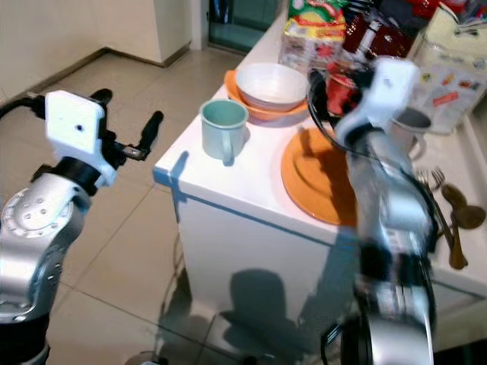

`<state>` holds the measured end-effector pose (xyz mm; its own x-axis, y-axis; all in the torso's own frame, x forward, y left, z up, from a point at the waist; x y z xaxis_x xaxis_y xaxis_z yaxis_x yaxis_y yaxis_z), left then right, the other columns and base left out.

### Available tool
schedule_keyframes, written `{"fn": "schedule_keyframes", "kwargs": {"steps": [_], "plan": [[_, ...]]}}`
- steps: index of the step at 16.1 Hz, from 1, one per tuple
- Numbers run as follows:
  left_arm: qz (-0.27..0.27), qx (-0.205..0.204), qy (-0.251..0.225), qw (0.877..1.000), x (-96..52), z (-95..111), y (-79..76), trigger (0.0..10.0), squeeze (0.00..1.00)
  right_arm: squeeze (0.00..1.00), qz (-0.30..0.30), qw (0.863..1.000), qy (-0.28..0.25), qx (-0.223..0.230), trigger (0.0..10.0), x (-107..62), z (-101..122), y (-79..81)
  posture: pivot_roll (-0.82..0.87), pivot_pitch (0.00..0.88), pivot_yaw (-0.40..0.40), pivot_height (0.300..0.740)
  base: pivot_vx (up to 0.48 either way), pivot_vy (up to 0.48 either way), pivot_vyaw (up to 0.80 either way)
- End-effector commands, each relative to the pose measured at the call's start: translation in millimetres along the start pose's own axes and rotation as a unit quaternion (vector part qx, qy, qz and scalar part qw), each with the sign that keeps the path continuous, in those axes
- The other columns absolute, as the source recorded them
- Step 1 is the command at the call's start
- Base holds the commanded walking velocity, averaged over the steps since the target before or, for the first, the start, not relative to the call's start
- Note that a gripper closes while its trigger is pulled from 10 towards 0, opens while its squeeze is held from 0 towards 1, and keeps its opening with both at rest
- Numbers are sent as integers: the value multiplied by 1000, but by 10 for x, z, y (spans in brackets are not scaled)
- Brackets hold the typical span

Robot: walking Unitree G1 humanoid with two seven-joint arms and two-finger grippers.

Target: Setting the table

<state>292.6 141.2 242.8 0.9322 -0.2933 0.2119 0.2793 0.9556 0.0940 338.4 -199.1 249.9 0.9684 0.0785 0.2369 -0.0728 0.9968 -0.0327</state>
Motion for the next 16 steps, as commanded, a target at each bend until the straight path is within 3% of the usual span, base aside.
{"fn": "schedule_keyframes", "kwargs": {"steps": [1,2,6,10,11,13,16], "plan": [[-10,3,-8,1000,35,24,-58,10000,0,0,-4,1000,-14,1,10000,-66,111,3,0,44,-32,740,0,277,0],[-19,9,-11,1000,86,17,-76,10000,0,0,-12,1000,4,14,10000,-213,12,73,6,42,-31,740,0,352,0],[-32,12,-5,999,139,-16,-71,10000,0,0,-15,999,20,27,10000,-286,79,241,13,47,-11,740,0,458,0],[-1,-23,9,1000,152,-110,-23,10000,0,0,-36,997,51,34,10000,-365,23,342,12,25,9,740,0,360,0],[5,-43,1,999,162,-88,-35,10000,0,0,-38,997,61,18,10000,-346,6,361,15,22,5,740,0,0,0],[12,-20,-1,1000,163,-74,-37,10000,0,0,-35,997,63,3,10000,-308,10,375,25,20,-6,740,0,0,0],[13,-29,-24,999,166,4,-20,10000,0,0,-30,997,67,3,10000,-249,14,401,28,20,-11,740,231,0,-492]]}}
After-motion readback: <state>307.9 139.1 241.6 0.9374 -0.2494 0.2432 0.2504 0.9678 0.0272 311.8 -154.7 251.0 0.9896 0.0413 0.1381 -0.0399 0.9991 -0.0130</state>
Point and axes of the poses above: a point about 5 cm out from each wrist's last joint towards the gripper, its own x axis pointing out of the wrist towards the gripper, its own z axis along the axis of the wrist's last joint, y = z × x, the point moved 1 cm from there along x, pointing out of the wrist towards the gripper, and after that the axes turned 11 degrees about -x, right-handed, at the moved point
